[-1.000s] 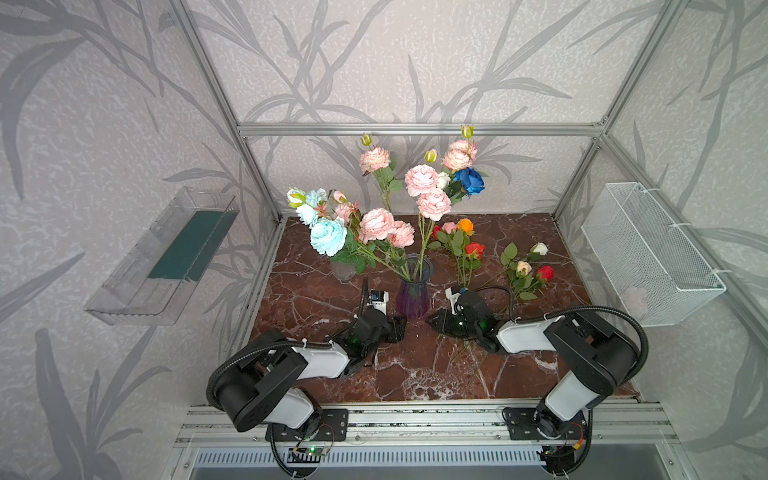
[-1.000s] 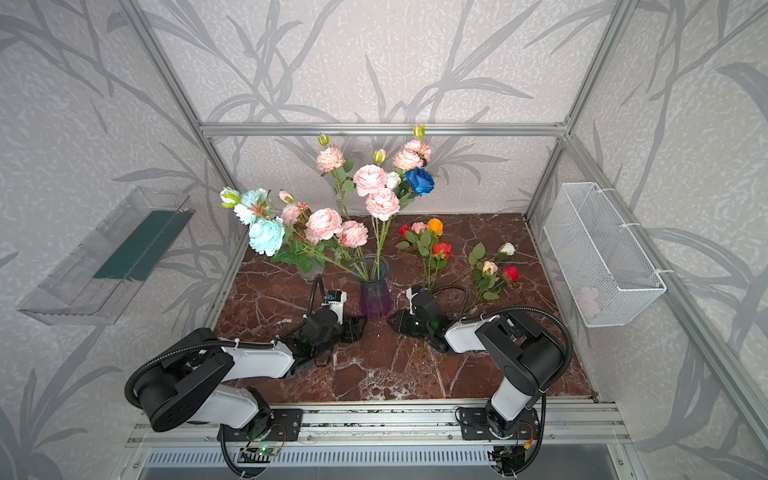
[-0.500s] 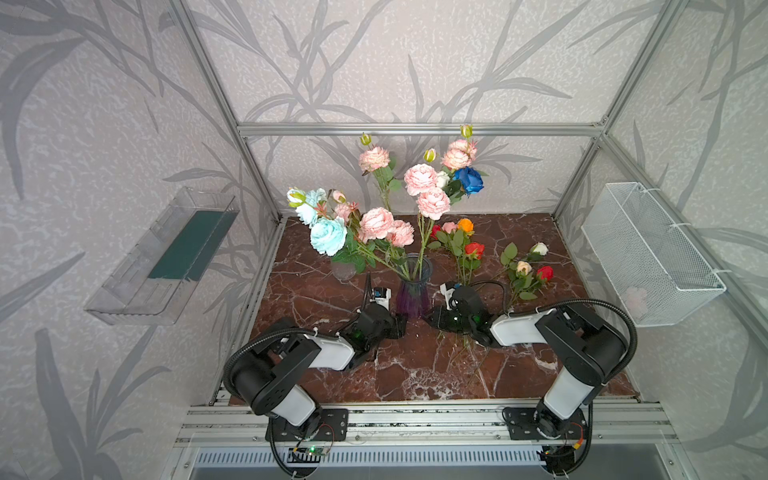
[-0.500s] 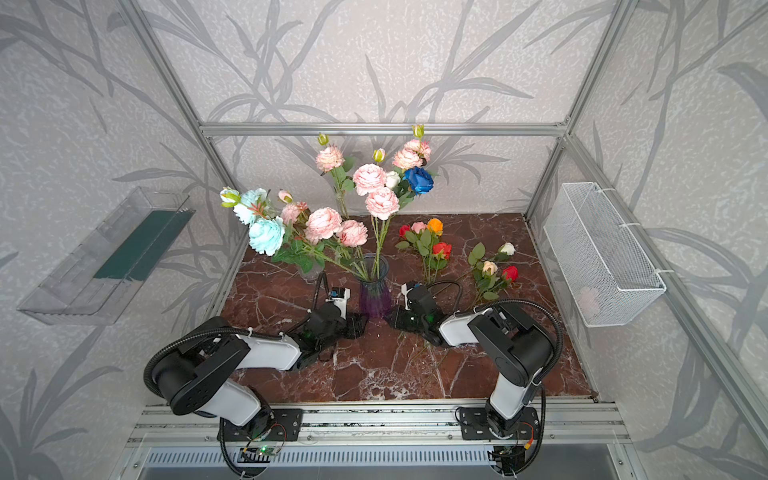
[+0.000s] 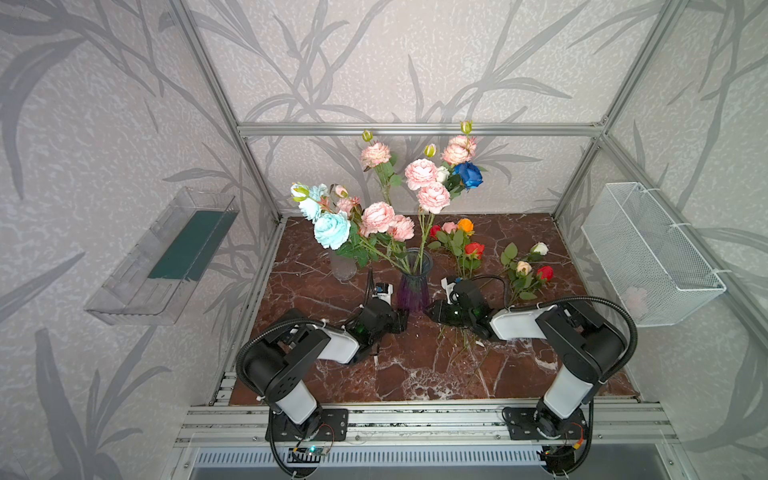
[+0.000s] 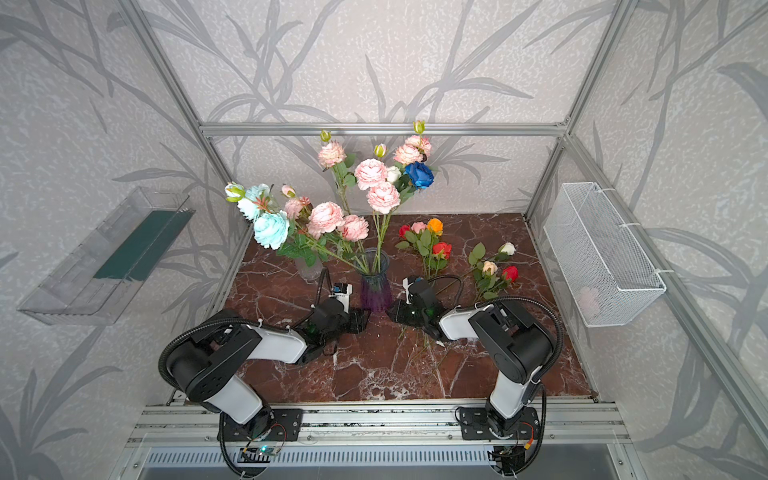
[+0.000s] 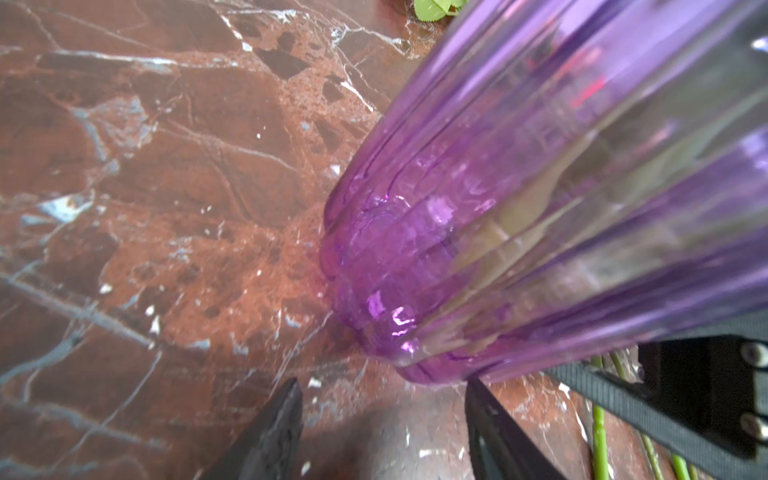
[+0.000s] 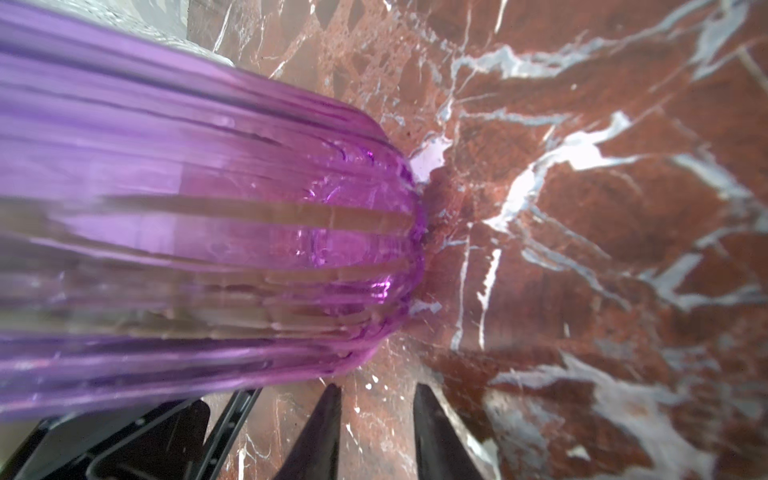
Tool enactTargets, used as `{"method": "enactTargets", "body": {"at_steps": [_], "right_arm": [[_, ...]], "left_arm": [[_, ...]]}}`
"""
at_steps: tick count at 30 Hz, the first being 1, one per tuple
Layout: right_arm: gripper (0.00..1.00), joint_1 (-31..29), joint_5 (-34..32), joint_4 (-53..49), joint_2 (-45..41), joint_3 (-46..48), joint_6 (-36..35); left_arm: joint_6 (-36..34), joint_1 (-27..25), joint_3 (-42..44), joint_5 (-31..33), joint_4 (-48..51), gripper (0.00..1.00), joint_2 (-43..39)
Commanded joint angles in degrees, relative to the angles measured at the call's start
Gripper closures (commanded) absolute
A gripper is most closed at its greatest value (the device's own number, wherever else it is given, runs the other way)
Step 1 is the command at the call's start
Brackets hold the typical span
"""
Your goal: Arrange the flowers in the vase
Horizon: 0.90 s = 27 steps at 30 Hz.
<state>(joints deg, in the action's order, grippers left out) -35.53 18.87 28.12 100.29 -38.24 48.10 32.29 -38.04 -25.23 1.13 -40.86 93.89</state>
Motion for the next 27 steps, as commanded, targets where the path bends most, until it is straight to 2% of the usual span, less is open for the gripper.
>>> {"method": "enactTargets", "body": {"at_steps": [1,27], "right_arm": [[0.69,0.5,0.8,-0.6,1.4,-1.9,-1.2],[0.70,2.9,0.5,-1.1,10.5,-12.5,-0.5]], "left_arm": [[-1.0,1.1,-2.1,0.7,-1.8,0.37,1.1],[-0.5,8.2,-14.1,-1.7,-0.8,0.39,10.9]]}}
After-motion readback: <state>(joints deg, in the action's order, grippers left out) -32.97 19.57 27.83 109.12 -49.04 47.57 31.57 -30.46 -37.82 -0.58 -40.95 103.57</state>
